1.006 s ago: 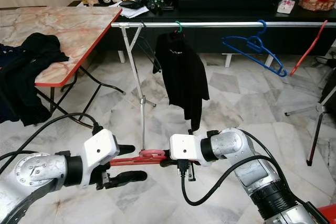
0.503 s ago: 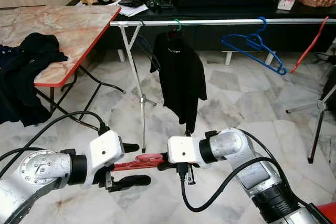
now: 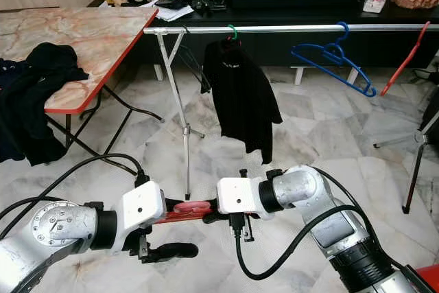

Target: Hang hanger

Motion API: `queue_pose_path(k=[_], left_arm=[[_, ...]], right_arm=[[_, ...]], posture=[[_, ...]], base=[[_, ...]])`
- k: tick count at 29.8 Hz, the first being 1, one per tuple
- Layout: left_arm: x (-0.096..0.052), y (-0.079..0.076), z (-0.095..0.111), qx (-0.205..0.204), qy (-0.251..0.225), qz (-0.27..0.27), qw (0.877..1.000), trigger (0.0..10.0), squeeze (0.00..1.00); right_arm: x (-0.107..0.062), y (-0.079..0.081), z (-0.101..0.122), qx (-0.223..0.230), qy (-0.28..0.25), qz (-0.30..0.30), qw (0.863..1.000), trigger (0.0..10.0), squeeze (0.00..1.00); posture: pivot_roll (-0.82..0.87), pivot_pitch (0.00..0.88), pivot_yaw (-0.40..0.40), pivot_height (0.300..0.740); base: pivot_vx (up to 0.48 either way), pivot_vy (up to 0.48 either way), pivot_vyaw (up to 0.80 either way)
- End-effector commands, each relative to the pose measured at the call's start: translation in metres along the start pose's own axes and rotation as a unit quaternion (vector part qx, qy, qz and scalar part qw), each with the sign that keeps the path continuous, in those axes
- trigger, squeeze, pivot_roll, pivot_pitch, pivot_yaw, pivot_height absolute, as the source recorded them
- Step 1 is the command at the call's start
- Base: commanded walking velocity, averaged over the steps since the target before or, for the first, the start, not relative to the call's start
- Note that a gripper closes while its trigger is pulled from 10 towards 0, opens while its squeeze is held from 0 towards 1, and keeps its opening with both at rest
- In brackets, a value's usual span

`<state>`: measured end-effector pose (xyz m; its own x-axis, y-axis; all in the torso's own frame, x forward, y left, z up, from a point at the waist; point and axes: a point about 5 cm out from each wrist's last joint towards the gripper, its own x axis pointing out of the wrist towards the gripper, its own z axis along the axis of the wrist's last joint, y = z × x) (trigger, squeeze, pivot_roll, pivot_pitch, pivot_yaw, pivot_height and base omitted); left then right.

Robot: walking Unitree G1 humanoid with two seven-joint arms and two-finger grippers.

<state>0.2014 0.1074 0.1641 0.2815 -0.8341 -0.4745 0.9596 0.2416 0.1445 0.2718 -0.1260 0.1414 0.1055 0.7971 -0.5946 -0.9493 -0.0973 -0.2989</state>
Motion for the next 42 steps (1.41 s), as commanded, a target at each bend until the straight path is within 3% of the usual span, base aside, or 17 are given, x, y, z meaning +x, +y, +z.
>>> queue_pose_path(k=[1, 3, 4, 6, 7, 42], left_arm=[[-0.0001, 0.0002, -0.0025, -0.003, 0.010, -0.005, 1.000, 10.0, 0.00], [-0.0001, 0.0002, -0.0025, -0.003, 0.010, -0.005, 1.000, 10.0, 0.00], [0.0000, 0.0002, -0.0025, -0.003, 0.010, -0.005, 1.000, 4.4, 0.00], [0.0006, -0.0005, -0.0027, -0.005, 0.010, -0.008, 1.000, 4.4, 0.00], [0.0009, -0.0008, -0.0025, -0.005, 0.009, -0.009, 1.000, 0.0, 0.00], [0.0008, -0.0015, -0.0001, -0.002, 0.010, -0.012, 1.000, 0.0, 0.00]], right_arm=[[0.0006, -0.0026, 0.0109, -0.019, -0.012, 0.003, 1.000, 10.0, 0.00], [0.0006, -0.0026, 0.0110, -0.019, -0.012, 0.003, 1.000, 10.0, 0.00], [0.0005, -0.0026, 0.0113, -0.020, -0.013, 0.003, 1.000, 10.0, 0.00], [0.0002, -0.0019, 0.0138, -0.018, -0.021, 0.005, 1.000, 10.0, 0.00], [0.0001, -0.0015, 0.0140, -0.018, -0.022, 0.006, 1.000, 10.0, 0.00], [0.0015, -0.0068, 0.0173, -0.021, -0.027, -0.005, 0.999, 10.0, 0.00]], posture=[[-0.02, 0.050, 0.054, 0.740], [-0.02, 0.050, 0.054, 0.740], [-0.02, 0.050, 0.054, 0.740], [-0.02, 0.050, 0.054, 0.740], [-0.02, 0.050, 0.053, 0.740], [-0.02, 0.053, 0.053, 0.740]], base=[[0.000, 0.000, 0.00], [0.000, 0.000, 0.00], [0.000, 0.000, 0.00], [0.000, 0.000, 0.00], [0.000, 0.000, 0.00], [0.000, 0.000, 0.00]])
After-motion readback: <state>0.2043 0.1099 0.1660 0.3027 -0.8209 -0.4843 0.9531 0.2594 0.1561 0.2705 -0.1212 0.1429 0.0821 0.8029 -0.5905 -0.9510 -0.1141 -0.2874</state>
